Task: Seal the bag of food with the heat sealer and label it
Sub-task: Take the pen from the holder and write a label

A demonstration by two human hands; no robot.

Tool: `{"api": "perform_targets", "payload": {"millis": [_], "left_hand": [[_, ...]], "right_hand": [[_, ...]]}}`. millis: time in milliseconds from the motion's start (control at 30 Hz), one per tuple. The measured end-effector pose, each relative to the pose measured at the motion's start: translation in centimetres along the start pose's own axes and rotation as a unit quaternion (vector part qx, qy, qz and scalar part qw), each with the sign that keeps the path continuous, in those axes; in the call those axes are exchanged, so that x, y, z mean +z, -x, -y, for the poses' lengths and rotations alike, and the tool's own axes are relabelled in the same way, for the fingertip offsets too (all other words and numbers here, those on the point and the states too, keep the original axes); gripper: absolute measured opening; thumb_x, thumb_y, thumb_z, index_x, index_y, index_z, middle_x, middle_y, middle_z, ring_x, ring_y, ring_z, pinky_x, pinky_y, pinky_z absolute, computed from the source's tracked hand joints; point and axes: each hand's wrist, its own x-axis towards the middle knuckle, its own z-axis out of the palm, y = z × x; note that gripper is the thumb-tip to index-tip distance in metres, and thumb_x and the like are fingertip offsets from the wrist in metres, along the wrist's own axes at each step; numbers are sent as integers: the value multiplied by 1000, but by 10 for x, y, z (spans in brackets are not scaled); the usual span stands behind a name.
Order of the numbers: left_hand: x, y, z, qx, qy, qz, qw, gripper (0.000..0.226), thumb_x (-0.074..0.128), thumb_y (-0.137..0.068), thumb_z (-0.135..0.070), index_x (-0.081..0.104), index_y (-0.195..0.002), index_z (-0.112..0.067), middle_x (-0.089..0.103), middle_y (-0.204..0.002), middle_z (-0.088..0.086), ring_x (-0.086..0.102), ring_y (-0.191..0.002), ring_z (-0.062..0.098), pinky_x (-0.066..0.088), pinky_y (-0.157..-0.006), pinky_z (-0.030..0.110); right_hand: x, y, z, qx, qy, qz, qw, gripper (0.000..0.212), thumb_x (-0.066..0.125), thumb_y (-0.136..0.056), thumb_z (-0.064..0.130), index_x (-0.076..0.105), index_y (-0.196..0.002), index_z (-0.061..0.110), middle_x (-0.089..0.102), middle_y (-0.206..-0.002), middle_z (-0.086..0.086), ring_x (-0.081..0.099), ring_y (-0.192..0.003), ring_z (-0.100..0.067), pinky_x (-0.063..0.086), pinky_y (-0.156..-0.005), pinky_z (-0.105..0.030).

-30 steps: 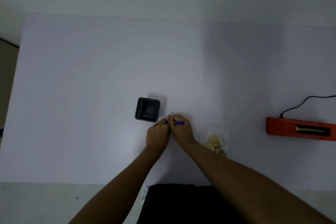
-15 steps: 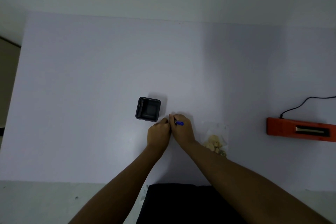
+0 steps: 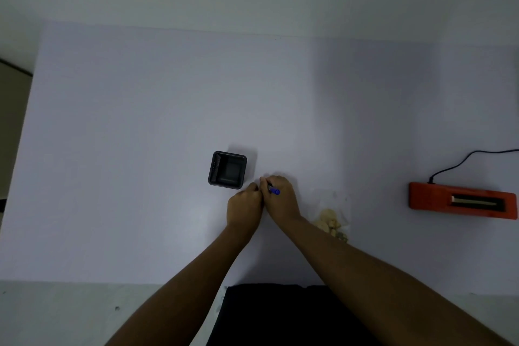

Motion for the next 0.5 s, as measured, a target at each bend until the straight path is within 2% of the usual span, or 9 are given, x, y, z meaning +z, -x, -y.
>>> {"api": "perform_targets", "payload": {"millis": [100, 200, 333, 400, 500], "left_hand": [[0, -1, 0, -2, -5, 6, 1000, 9, 78, -73, -4, 71, -75, -8, 68, -74, 4, 61, -45, 17, 48, -41, 24], [0, 0, -1, -11, -17, 15, 1000, 7, 76, -75, -4, 71, -78, -9, 68, -76, 3, 61, -47, 16, 46, -42, 23], [-3, 1, -4, -21, -25, 37, 999, 14, 58, -92, -8, 68, -101, -8, 68, -101, 5, 68, -71, 21, 53, -60, 28], [-5, 1, -6, -19, -28, 34, 999, 19, 53, -95, -12, 64, -110, -9, 66, -108, 4, 69, -79, 21, 54, -67, 28], [-6, 1, -6, -20, -30, 34, 999, 19, 51, -96, -13, 63, -110, -11, 65, -108, 3, 68, -79, 19, 54, -67, 27]], "right_hand": [[3, -2, -4, 5, 6, 3, 1000, 36, 50, -100, 27, 55, -67, 13, 56, -69, -6, 52, -66, -17, 44, -68, -25], [5, -4, -7, 11, -1, 4, 1000, 39, 47, -97, 37, 54, -66, 15, 56, -69, -7, 55, -67, -21, 50, -67, -33], [5, -3, -8, 13, -8, 9, 1000, 40, 44, -94, 44, 46, -60, 23, 52, -66, -7, 53, -65, -22, 51, -65, -39], [3, -2, -9, 20, -5, 16, 1000, 42, 43, -94, 47, 48, -61, 23, 54, -69, -9, 53, -63, -20, 52, -65, -38], [-2, 0, -6, 23, 18, 31, 999, 40, 46, -96, 47, 52, -65, 21, 57, -76, -10, 52, -66, -15, 46, -67, -28]]}}
